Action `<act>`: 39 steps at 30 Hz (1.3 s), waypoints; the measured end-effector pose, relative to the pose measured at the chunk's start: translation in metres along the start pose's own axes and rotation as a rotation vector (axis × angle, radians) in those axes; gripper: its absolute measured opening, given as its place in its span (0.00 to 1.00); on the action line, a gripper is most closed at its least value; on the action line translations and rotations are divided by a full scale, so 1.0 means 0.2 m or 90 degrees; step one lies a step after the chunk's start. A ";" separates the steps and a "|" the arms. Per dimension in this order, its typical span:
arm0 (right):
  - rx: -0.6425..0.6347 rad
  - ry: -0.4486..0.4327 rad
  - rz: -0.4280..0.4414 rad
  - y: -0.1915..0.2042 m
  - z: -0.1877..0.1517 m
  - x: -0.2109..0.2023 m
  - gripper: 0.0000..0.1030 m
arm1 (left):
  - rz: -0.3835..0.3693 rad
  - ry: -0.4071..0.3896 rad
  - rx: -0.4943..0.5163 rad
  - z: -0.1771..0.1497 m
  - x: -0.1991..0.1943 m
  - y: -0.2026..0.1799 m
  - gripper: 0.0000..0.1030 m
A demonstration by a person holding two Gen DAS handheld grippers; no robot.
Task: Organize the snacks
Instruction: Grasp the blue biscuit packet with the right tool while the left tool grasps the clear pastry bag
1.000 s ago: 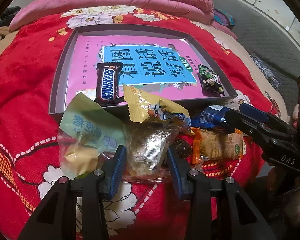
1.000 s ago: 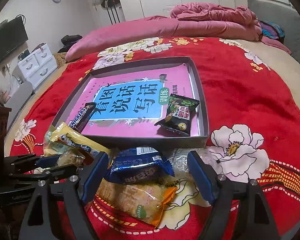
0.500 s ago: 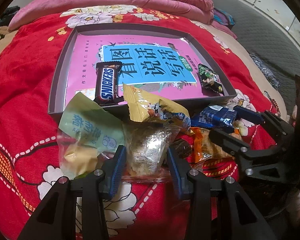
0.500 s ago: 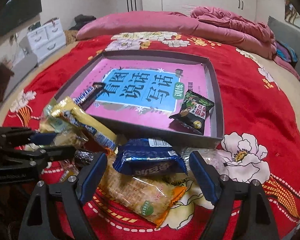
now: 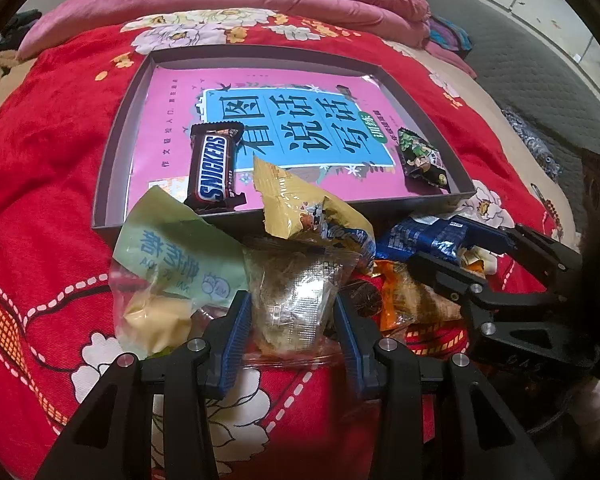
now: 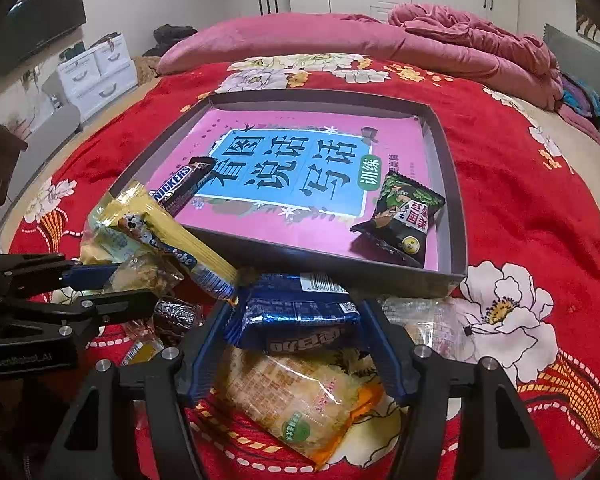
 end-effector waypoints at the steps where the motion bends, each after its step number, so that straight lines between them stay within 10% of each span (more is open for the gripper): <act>1: -0.002 0.000 -0.002 0.00 0.00 0.01 0.63 | 0.001 0.001 0.000 0.00 0.00 0.00 0.42; 39: 0.087 -0.102 0.100 -0.05 0.07 -0.30 0.52 | 0.008 -0.110 -0.027 0.01 -0.30 -0.01 0.38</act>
Point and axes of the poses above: each gripper's, at about its wrist camera, not at the fingertips, and x roughly the way its jaws point, y to its left, z to its top, the point moved 7 cm from there along x, roughly the way its jaws point, and after that the axes turned 13 degrees about x, right-handed, at the moved point
